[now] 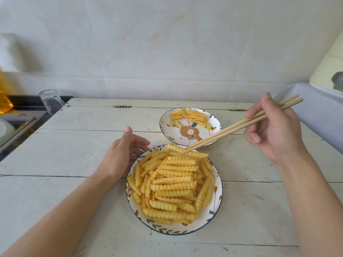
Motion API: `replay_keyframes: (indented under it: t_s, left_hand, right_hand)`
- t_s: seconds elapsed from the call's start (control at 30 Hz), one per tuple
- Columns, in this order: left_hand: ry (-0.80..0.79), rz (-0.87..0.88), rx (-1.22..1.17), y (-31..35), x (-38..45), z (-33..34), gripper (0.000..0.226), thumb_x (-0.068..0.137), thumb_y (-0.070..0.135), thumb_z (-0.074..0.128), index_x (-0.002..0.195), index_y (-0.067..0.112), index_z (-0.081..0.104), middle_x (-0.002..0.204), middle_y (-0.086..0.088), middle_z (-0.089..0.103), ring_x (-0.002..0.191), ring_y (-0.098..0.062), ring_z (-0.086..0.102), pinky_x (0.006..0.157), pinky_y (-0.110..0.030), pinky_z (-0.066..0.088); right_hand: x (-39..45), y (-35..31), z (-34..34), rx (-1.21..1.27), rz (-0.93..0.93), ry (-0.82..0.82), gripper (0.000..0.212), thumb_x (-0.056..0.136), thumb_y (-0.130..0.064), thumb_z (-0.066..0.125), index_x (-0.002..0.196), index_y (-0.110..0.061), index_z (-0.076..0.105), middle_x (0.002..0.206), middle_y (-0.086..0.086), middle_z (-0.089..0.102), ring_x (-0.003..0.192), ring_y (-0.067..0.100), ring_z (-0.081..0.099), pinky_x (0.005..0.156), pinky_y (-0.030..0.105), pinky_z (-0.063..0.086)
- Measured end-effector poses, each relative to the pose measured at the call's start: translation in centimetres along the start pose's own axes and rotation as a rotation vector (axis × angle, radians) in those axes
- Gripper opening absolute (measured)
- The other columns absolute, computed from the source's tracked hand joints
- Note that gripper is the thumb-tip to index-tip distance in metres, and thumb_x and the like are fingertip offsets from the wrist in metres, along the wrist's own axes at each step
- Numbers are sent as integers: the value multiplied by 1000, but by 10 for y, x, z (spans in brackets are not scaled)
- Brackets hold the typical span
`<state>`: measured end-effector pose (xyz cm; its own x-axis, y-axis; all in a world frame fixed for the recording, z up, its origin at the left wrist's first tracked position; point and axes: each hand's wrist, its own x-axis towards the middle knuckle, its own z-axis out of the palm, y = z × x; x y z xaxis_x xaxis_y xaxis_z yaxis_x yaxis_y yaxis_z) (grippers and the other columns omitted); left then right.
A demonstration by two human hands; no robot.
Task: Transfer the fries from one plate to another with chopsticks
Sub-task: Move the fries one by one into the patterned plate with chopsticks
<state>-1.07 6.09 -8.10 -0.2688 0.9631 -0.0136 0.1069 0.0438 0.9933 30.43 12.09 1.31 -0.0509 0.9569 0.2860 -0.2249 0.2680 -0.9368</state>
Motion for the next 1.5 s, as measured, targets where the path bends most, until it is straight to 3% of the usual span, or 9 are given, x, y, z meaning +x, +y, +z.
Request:
replay_keyframes:
  t_s: [0.17, 0.27, 0.4, 0.5, 0.7, 0.97, 1.27, 1.33, 1.5]
  left_hand:
    - [-8, 1, 0, 0, 0, 0, 75, 108, 57, 20, 101, 8, 76, 93, -9, 76, 76, -13, 69, 74, -30, 51]
    - [-7, 3, -8, 0, 0, 1, 75, 108, 58, 20, 101, 8, 76, 93, -9, 76, 78, -15, 69, 76, -31, 52]
    - [-10, 11, -3, -2, 1, 0, 75, 107, 59, 20, 100, 9, 76, 94, -10, 76, 79, -17, 70, 78, -33, 52]
    - [-11, 13, 4, -2, 1, 0, 75, 108, 59, 20, 100, 10, 77, 95, -11, 76, 81, -18, 70, 79, -34, 52]
    - [-9, 17, 4, -2, 0, -1, 75, 107, 59, 20, 99, 10, 77, 96, -11, 76, 83, -19, 70, 77, -32, 51]
    - [-9, 29, 20, -2, 1, -1, 76, 107, 59, 20, 99, 11, 77, 96, -10, 77, 84, -18, 70, 78, -31, 51]
    - [-15, 19, -5, -4, 2, -2, 76, 106, 62, 22, 96, 12, 78, 95, -12, 76, 85, -23, 70, 83, -39, 53]
    - [-10, 21, 3, -4, 2, -1, 76, 106, 61, 21, 97, 11, 77, 94, -11, 77, 84, -21, 71, 81, -36, 53]
    - [-21, 19, -9, -3, 2, -1, 76, 106, 61, 22, 98, 9, 77, 96, -13, 76, 84, -23, 69, 81, -37, 53]
  right_hand:
    - [2, 3, -2, 40, 7, 5, 53, 102, -39, 44, 60, -16, 67, 48, 6, 48, 31, 17, 36, 42, 21, 25]
    - [8, 10, -11, 76, 2, 127, 50, 104, -38, 47, 64, -15, 65, 54, 6, 48, 35, 17, 34, 45, 24, 25]
    - [15, 26, -22, -61, -33, 301, 48, 104, -38, 49, 63, -19, 66, 54, 7, 45, 37, 18, 31, 44, 24, 25]
    - [17, 33, -24, -125, -58, 347, 48, 104, -40, 48, 64, -20, 65, 52, 4, 44, 38, 18, 32, 43, 25, 24]
    - [14, 25, -22, 52, 3, 197, 56, 105, -37, 45, 56, -16, 62, 47, 6, 41, 32, 14, 25, 43, 20, 21]
    - [12, 28, -23, -2, 34, 123, 57, 105, -34, 44, 55, -16, 63, 44, 6, 41, 32, 13, 24, 44, 20, 19]
    - [7, 42, -6, -3, 73, 13, 53, 105, -36, 43, 62, -13, 64, 48, 7, 44, 34, 15, 30, 44, 23, 23]
    - [9, 40, -9, 15, 61, 50, 53, 105, -36, 44, 62, -12, 64, 48, 7, 44, 34, 15, 29, 44, 24, 21]
    - [17, 38, -26, -26, -74, 333, 46, 105, -34, 46, 67, -12, 63, 52, 4, 46, 37, 19, 34, 44, 25, 27]
